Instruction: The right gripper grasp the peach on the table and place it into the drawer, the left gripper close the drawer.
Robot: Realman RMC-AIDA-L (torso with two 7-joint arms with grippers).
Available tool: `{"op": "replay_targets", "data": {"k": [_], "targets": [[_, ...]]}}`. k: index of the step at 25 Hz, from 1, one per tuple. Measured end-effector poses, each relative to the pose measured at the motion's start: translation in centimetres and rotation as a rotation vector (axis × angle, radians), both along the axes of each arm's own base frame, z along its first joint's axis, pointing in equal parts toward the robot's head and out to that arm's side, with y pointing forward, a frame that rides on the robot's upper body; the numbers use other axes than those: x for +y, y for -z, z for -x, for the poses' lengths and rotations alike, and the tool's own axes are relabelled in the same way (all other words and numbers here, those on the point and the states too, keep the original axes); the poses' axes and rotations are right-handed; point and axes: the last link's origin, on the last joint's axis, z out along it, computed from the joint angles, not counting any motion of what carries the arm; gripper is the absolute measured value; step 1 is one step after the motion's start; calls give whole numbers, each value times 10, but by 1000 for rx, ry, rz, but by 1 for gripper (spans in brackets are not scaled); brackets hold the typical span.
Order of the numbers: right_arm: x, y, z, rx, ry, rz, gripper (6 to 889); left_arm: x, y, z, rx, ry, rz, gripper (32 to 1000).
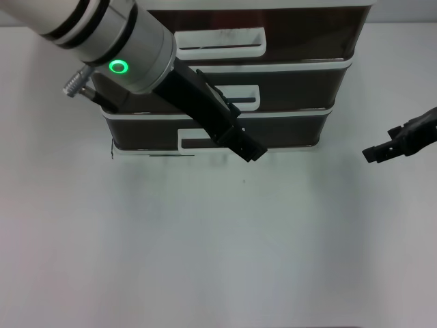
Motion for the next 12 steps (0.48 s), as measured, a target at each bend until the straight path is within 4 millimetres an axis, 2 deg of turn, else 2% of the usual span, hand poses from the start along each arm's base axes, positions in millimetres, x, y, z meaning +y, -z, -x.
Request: {"op": "replay_targets", "data": {"k": [12], "targets": [[1, 1, 2, 1, -5, 1, 767, -2, -1, 4, -4, -29, -7, 815]]}}
